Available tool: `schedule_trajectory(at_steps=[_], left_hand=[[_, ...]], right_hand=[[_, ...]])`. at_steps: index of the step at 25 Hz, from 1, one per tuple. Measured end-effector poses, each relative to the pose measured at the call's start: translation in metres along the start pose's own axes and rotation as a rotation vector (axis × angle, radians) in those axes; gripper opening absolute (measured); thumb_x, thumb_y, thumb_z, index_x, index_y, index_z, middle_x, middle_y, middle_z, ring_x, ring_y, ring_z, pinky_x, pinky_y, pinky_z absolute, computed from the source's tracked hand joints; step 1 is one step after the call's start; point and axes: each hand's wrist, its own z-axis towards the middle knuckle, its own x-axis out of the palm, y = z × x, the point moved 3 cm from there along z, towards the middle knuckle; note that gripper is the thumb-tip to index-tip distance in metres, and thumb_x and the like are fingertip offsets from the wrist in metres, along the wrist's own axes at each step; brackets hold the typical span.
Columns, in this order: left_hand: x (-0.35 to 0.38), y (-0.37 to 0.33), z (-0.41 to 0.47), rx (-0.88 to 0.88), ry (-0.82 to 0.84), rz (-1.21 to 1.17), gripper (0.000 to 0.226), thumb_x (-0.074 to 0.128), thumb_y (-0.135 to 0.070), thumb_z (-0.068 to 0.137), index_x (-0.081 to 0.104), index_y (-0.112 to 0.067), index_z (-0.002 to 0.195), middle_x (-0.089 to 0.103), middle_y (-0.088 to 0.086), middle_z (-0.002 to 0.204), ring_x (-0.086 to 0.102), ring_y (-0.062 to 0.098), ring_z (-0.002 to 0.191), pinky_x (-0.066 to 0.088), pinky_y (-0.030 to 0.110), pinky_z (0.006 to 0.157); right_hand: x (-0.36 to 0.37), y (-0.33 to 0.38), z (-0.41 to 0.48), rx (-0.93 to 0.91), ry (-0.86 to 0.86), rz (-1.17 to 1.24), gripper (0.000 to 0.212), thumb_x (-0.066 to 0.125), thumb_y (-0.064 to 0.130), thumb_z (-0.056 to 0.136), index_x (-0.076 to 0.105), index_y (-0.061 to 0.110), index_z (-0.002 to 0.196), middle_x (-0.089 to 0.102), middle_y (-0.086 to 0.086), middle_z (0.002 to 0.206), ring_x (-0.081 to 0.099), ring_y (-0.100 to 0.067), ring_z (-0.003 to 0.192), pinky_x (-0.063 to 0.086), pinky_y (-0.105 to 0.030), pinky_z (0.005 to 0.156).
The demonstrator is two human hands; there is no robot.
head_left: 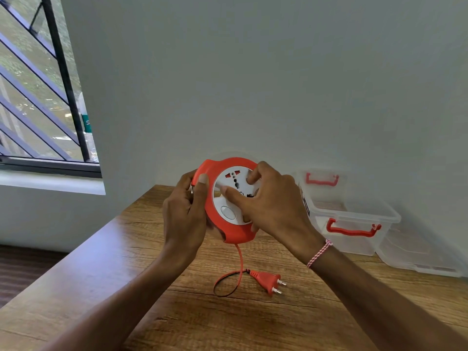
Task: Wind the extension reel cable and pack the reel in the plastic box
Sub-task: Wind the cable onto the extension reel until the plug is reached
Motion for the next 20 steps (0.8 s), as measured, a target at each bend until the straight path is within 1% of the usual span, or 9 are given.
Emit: schedule_trajectory(at_steps=[1, 3, 6, 9, 12, 14, 17, 19, 20], left_hand=[[0.000, 0.001, 0.001, -0.004, 0.000, 0.000, 0.046, 0.044, -0.050, 0.097, 0.061, -0.022, 0.130, 0.076, -0.017, 0.094, 0.077, 0.006, 0.081, 0.062, 0.022, 0.063], [-0.001, 0.003, 0.002, -0.013, -0.001, 0.007, 0.048, 0.044, -0.050, 0.097, 0.061, -0.020, 0.130, 0.075, -0.017, 0.094, 0.077, 0.005, 0.080, 0.061, 0.020, 0.062], [-0.001, 0.003, 0.004, -0.007, -0.009, 0.014, 0.043, 0.043, -0.050, 0.097, 0.062, -0.023, 0.126, 0.075, -0.018, 0.089, 0.076, 0.004, 0.078, 0.060, 0.020, 0.060], [-0.005, 0.003, 0.006, -0.025, -0.016, 0.001, 0.038, 0.043, -0.047, 0.099, 0.062, -0.024, 0.124, 0.076, -0.020, 0.087, 0.076, 0.005, 0.077, 0.060, 0.020, 0.060], [-0.005, 0.002, 0.006, -0.040, -0.006, -0.008, 0.029, 0.045, -0.042, 0.103, 0.062, -0.027, 0.121, 0.075, -0.026, 0.088, 0.077, 0.005, 0.076, 0.059, 0.019, 0.058], [-0.004, 0.002, 0.005, -0.038, 0.005, -0.006, 0.032, 0.045, -0.044, 0.101, 0.061, -0.027, 0.123, 0.075, -0.028, 0.090, 0.077, 0.005, 0.078, 0.059, 0.018, 0.058], [-0.003, 0.000, 0.004, -0.010, 0.021, 0.016, 0.036, 0.044, -0.047, 0.098, 0.060, -0.026, 0.123, 0.073, -0.032, 0.090, 0.076, 0.002, 0.079, 0.058, 0.016, 0.059], [-0.003, -0.001, 0.004, 0.004, 0.020, 0.013, 0.037, 0.044, -0.047, 0.098, 0.060, -0.026, 0.123, 0.073, -0.031, 0.090, 0.076, 0.002, 0.079, 0.058, 0.017, 0.060], [-0.003, -0.002, 0.004, 0.012, 0.017, 0.012, 0.038, 0.043, -0.047, 0.098, 0.061, -0.024, 0.123, 0.074, -0.028, 0.090, 0.075, 0.003, 0.079, 0.059, 0.019, 0.060]], right_hand=[[-0.004, 0.001, 0.001, -0.049, -0.018, -0.048, 0.056, 0.066, 0.072, 0.078, 0.056, 0.025, 0.106, 0.073, 0.004, 0.107, 0.064, -0.007, 0.073, 0.046, -0.007, 0.053], [-0.013, 0.007, 0.003, -0.257, -0.052, -0.224, 0.056, 0.061, 0.073, 0.082, 0.057, 0.024, 0.110, 0.074, 0.002, 0.103, 0.070, -0.015, 0.072, 0.055, -0.019, 0.058], [-0.024, 0.015, 0.007, -0.579, 0.068, -0.512, 0.056, 0.056, 0.064, 0.092, 0.048, 0.027, 0.133, 0.066, 0.001, 0.118, 0.070, -0.021, 0.080, 0.050, -0.025, 0.061], [-0.027, 0.016, 0.009, -0.690, 0.253, -0.657, 0.063, 0.049, 0.061, 0.096, 0.026, 0.041, 0.151, 0.058, 0.000, 0.133, 0.068, -0.020, 0.090, 0.048, -0.025, 0.061], [-0.023, 0.015, 0.007, -0.761, 0.271, -0.739, 0.066, 0.048, 0.057, 0.099, 0.015, 0.047, 0.155, 0.054, -0.002, 0.139, 0.067, -0.020, 0.098, 0.043, -0.026, 0.062], [-0.020, 0.013, 0.006, -0.800, 0.207, -0.725, 0.066, 0.056, 0.054, 0.096, 0.024, 0.046, 0.154, 0.060, -0.004, 0.132, 0.069, -0.022, 0.094, 0.043, -0.026, 0.060], [-0.018, 0.007, 0.007, -0.827, 0.104, -0.651, 0.064, 0.072, 0.056, 0.084, 0.052, 0.039, 0.142, 0.074, -0.006, 0.107, 0.071, -0.023, 0.073, 0.040, -0.023, 0.056], [-0.018, 0.006, 0.006, -0.787, 0.049, -0.577, 0.063, 0.073, 0.062, 0.079, 0.061, 0.034, 0.134, 0.077, -0.005, 0.097, 0.071, -0.022, 0.068, 0.040, -0.022, 0.056], [-0.017, 0.006, 0.006, -0.736, 0.030, -0.534, 0.063, 0.070, 0.066, 0.079, 0.062, 0.032, 0.132, 0.077, -0.003, 0.094, 0.071, -0.021, 0.068, 0.045, -0.022, 0.057]])
